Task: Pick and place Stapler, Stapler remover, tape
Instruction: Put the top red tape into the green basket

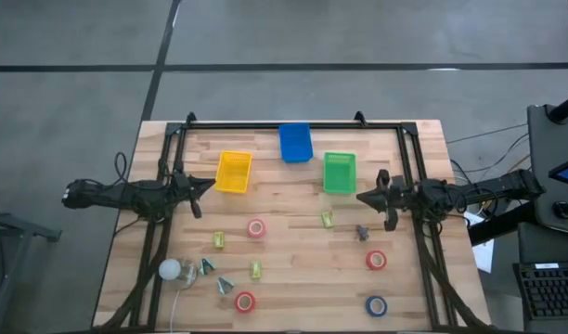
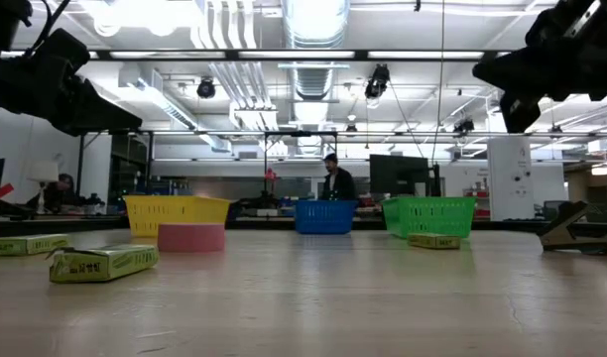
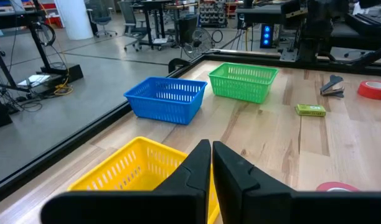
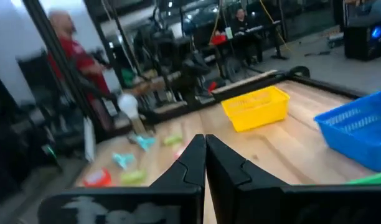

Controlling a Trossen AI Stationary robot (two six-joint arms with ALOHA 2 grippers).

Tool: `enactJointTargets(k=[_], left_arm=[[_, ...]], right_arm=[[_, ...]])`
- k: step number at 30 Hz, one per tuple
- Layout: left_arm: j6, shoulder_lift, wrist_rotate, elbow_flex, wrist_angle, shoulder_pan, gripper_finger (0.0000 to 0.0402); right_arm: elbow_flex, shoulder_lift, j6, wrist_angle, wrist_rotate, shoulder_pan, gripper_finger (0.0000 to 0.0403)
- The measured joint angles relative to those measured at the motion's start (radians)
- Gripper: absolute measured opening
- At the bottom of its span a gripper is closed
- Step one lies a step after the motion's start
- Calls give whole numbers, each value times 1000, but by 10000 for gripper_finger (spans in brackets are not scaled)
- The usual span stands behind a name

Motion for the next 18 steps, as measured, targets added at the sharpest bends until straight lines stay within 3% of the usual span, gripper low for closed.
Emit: enactJointTargets(k=[5,9,14,18], left_arm=[[0,0,0,0,0,0,21],[0,0,0,0,0,0,21],[0,0,1,0,0,0,21],[0,0,0,0,0,0,21]], right_arm=[[0,-1,111,82,15,-2,8],[23,25,240,113,-92,24,11],[137,182,293,87,-56,163,40],[285,341,355,-99,3,264,84]])
